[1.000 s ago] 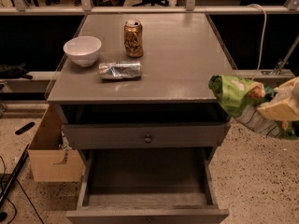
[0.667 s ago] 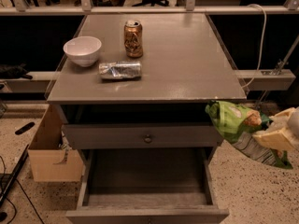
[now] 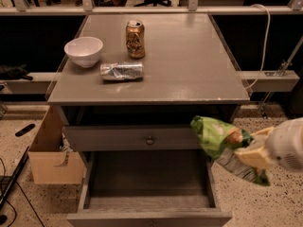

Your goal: Place green rice chip bag into middle drawer

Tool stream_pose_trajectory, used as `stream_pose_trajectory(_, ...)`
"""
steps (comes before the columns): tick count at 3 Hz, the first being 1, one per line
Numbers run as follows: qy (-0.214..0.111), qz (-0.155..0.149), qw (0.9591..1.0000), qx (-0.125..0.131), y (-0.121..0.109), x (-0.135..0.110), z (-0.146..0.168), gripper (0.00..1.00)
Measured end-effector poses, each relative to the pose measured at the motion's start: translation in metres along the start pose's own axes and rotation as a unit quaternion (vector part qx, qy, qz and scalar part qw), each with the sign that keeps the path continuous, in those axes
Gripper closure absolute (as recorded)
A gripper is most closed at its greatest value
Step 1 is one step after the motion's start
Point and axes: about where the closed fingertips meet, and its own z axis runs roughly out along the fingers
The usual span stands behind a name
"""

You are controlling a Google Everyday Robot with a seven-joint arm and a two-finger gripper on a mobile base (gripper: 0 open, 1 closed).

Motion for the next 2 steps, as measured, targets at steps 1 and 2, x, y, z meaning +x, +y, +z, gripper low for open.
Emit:
stream_pose_trajectory(1, -0.017, -0.003, 0.9997, -0.018, 0.045, 0.004, 0.053, 1.0)
stream_pose_trajectory(2, -0.032, -0.01, 0.9993, -0.013, 0.066, 0.008, 0.099, 1.0)
